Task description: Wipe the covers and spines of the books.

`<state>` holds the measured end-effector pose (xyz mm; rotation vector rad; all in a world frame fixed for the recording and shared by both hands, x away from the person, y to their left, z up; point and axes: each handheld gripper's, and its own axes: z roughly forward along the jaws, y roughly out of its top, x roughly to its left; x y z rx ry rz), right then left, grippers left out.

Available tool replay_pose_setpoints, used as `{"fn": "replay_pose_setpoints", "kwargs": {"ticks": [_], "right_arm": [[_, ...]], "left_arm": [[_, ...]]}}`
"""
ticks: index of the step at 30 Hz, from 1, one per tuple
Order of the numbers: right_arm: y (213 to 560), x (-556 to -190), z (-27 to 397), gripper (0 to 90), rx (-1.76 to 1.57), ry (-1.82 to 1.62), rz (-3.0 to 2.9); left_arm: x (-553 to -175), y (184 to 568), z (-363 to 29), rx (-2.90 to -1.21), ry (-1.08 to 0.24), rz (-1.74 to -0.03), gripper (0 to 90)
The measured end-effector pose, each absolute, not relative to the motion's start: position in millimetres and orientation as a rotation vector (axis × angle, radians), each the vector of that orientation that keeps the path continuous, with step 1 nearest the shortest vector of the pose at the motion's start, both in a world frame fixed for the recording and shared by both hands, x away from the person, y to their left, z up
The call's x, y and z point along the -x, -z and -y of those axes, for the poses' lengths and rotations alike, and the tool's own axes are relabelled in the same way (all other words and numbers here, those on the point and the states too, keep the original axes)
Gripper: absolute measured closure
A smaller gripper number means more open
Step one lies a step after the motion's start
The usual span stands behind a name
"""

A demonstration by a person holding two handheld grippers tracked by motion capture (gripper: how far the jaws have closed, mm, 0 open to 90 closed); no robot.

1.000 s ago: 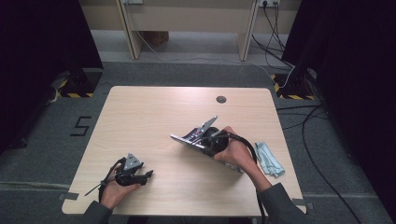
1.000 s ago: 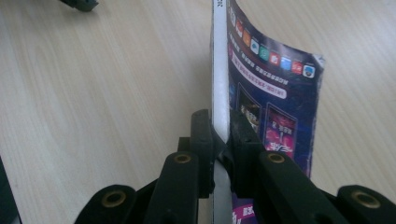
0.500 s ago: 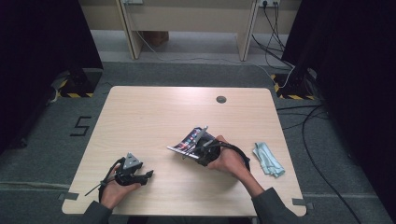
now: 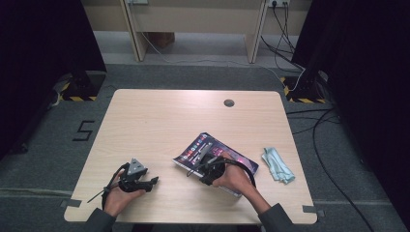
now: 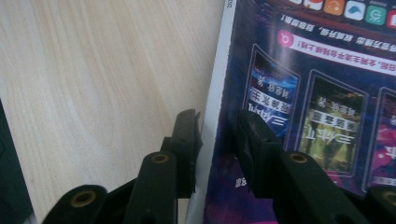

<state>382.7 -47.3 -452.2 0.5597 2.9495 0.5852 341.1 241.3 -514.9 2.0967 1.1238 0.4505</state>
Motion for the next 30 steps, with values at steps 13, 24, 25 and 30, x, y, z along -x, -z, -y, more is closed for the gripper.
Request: {"fn": "replay_pose_setpoints", "kwargs": {"ticks": [13, 24, 25, 30], "right_arm": [[465, -375, 73, 61.5, -0.721, -0.742, -2.921], [463, -368, 138, 41.2, -1.015, -0.839, -2.695], [465, -369, 146, 39.0, -1.094, -0.842, -2.652], [467, -367, 154, 37.4, -1.131, -0.840, -2.637]], "left_arm": [[-342, 514, -241, -2.100, -0.468, -1.116, 40.0], [-341, 511, -236, -2.076, -0.470, -1.087, 36.6], [-342, 511, -236, -2.074, -0.460, -1.092, 35.0], [-342, 511, -234, -2.060, -0.454, -1.090, 32.0]]}}
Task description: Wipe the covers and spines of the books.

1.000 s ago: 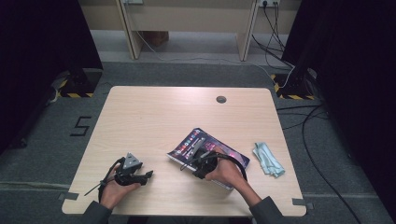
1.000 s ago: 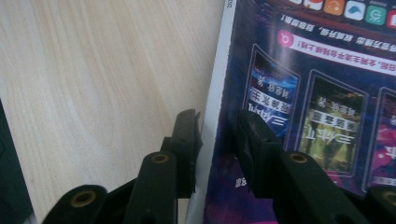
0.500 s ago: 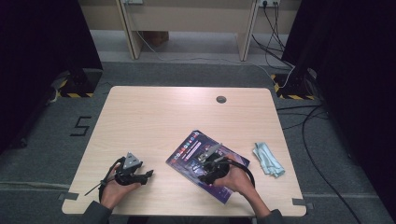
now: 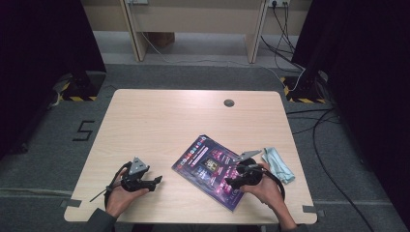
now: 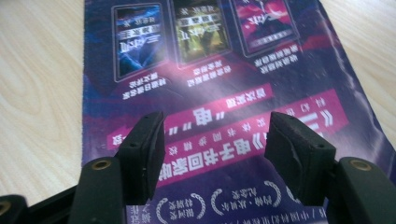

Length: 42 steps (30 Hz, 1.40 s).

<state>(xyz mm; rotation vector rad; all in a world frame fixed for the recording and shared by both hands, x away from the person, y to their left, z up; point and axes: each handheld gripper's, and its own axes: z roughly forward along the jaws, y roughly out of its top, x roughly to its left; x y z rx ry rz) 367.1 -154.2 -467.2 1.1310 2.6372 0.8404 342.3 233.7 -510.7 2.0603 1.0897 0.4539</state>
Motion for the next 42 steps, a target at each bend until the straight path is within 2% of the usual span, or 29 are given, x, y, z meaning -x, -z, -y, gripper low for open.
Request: {"fn": "replay_pose_setpoints", "kwargs": {"ticks": [11, 25, 34, 42], "right_arm": [[468, -356, 179, 36.6, -1.239, -0.859, -2.544], [478, -346, 199, 34.4, -1.396, -0.801, -2.540], [489, -355, 192, 28.2, -1.343, -0.797, -2.543], [492, -375, 182, 26.1, -1.339, -0.812, -2.513]], "left_arm": [[-350, 507, -228, -1.972, -0.421, -1.083, 27.6], [-363, 509, -202, -2.002, -0.373, -1.016, 30.7], [-372, 514, -180, -2.020, -0.328, -0.994, 31.3], [-373, 516, -180, -2.040, -0.284, -1.012, 30.9]]}}
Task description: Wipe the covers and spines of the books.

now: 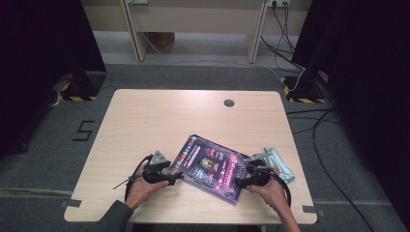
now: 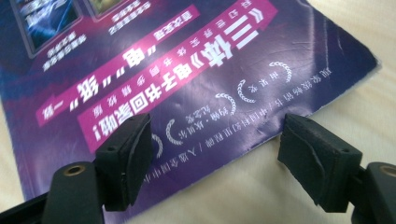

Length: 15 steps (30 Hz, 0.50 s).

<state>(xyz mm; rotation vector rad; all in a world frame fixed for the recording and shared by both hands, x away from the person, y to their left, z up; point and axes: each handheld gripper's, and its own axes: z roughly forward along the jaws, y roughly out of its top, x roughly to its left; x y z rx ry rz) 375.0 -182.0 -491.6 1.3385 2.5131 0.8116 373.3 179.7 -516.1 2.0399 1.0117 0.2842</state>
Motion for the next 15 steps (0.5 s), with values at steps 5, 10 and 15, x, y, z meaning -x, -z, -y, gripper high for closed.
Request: {"fn": "replay_pose_setpoints", "kwargs": {"ticks": [5, 10, 15], "right_arm": [[492, -389, 176, 24.8, -1.333, -0.810, -2.502], [492, -402, 170, 23.3, -1.335, -0.800, -2.494], [495, -423, 160, 22.6, -1.338, -0.828, -2.465]], "left_arm": [[-370, 516, -180, -2.042, -0.272, -1.022, 29.9], [-359, 514, -182, -2.061, -0.262, -1.019, 29.8], [-342, 512, -181, -2.102, -0.266, -0.998, 30.5]]}}
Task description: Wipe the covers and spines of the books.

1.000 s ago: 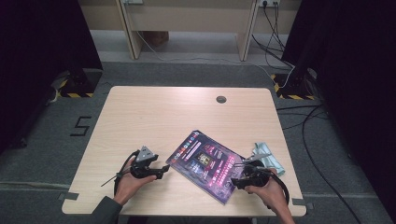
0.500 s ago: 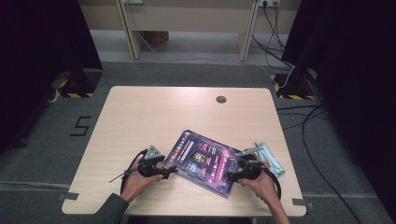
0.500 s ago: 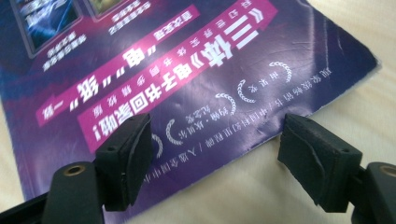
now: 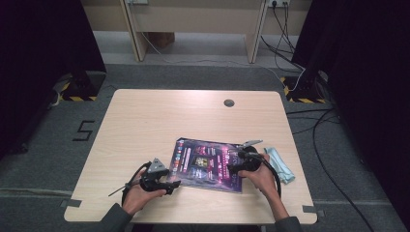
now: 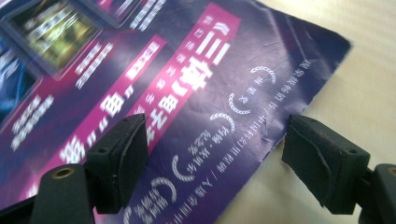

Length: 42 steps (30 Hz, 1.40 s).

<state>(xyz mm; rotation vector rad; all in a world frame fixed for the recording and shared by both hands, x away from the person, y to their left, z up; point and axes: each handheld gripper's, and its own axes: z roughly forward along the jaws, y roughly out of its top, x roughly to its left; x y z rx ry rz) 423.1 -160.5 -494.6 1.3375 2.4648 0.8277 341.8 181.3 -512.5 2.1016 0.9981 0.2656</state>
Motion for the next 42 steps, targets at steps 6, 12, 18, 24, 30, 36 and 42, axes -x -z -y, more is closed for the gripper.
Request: {"fn": "replay_pose_setpoints", "kwargs": {"ticks": [6, 12, 18, 24, 30, 36, 42], "right_arm": [[493, -437, 146, 21.9, -1.280, -0.794, -2.463], [488, -433, 156, 28.5, -1.295, -0.813, -2.487], [483, -406, 173, 27.5, -1.240, -0.843, -2.501], [483, -378, 185, 27.4, -1.229, -0.872, -2.492], [490, -360, 184, 27.3, -1.189, -0.825, -2.524], [493, -354, 184, 26.1, -1.160, -0.802, -2.525], [495, -353, 182, 23.9, -1.158, -0.767, -2.520]], "left_arm": [[-323, 511, -177, -2.123, -0.264, -0.987, 30.4], [-314, 507, -179, -2.103, -0.217, -0.969, 33.9], [-321, 507, -186, -2.077, -0.239, -1.008, 33.5], [-334, 504, -192, -2.029, -0.284, -1.034, 34.1], [-362, 510, -189, -2.031, -0.375, -1.075, 36.4], [-367, 512, -187, -2.045, -0.414, -1.069, 35.6], [-360, 511, -182, -2.075, -0.442, -1.041, 41.4]]}}
